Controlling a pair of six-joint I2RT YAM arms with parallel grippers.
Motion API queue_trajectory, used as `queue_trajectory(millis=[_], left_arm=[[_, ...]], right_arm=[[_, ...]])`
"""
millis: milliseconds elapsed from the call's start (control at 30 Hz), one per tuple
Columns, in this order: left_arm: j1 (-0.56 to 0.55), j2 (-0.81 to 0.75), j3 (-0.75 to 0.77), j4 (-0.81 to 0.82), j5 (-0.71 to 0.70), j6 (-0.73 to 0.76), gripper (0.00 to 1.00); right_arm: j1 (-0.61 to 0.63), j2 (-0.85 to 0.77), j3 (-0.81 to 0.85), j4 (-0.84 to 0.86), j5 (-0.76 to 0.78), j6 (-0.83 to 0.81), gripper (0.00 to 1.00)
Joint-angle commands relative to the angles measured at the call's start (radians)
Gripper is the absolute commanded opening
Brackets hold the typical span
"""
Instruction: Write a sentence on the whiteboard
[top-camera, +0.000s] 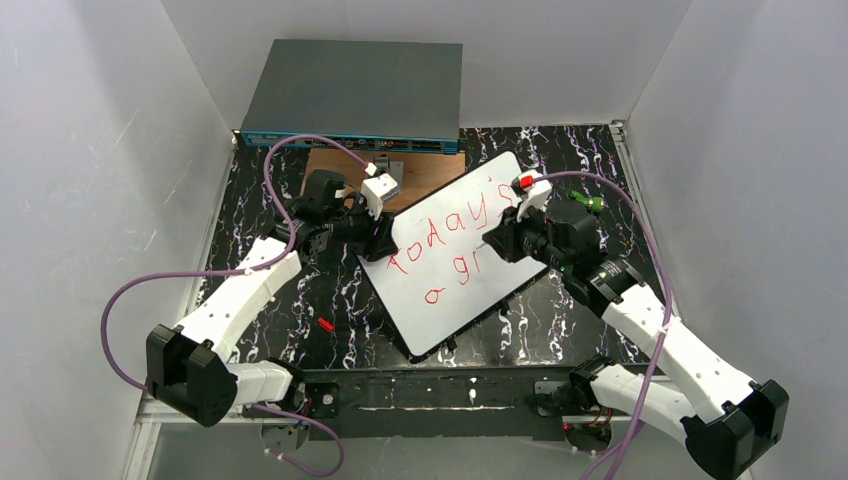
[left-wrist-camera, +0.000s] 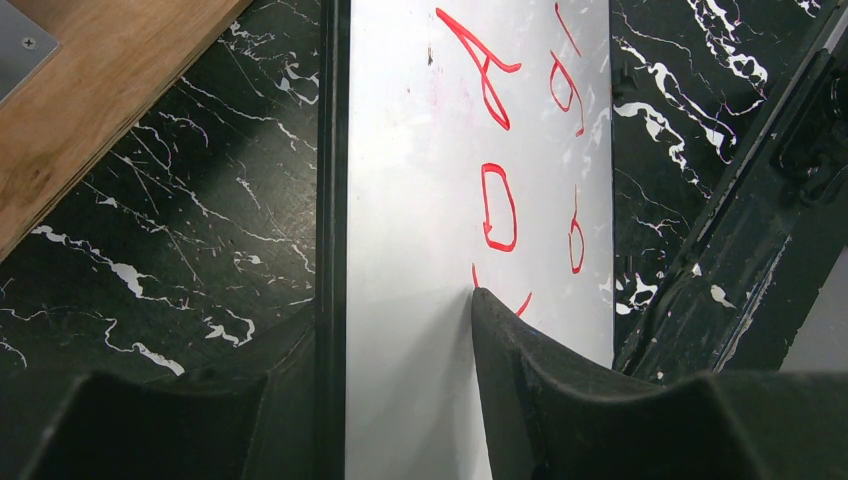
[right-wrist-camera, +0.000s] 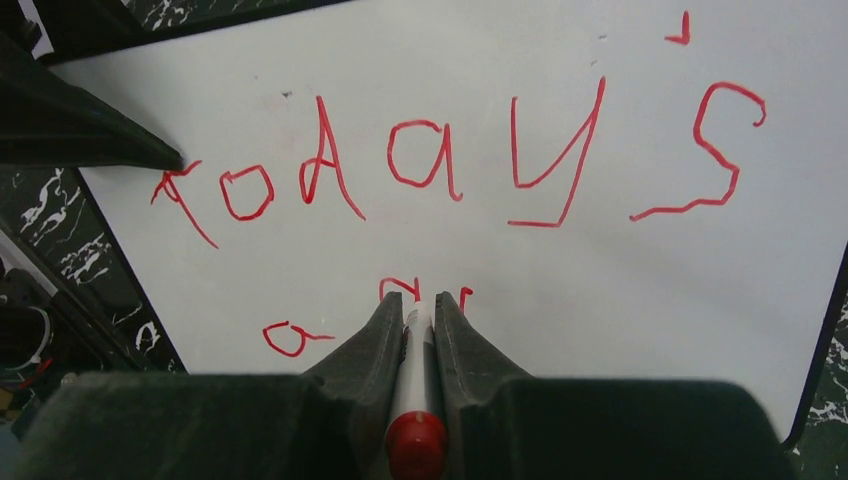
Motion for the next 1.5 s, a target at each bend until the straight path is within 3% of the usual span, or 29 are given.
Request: queue_trajectory(millis=[0,500,1467], left_arm=[[-0.027,-0.022,0.001,-0.036,0.043,0.089,0.00],[-0.027,-0.011,0.021,-0.039,0.039,0.094,0.00],[-0.027,-0.040,0.008,-0.055,0.030,0.106,0.00]], right_arm=[[0.000,0.038,0.069,0.061,0.012,-0.007,0.01],[0.000,0.168,0.100,0.153,-0.012,0.003,0.01],[-0.009,0.201,0.004,0.168,0.037,-0.017,0.01]])
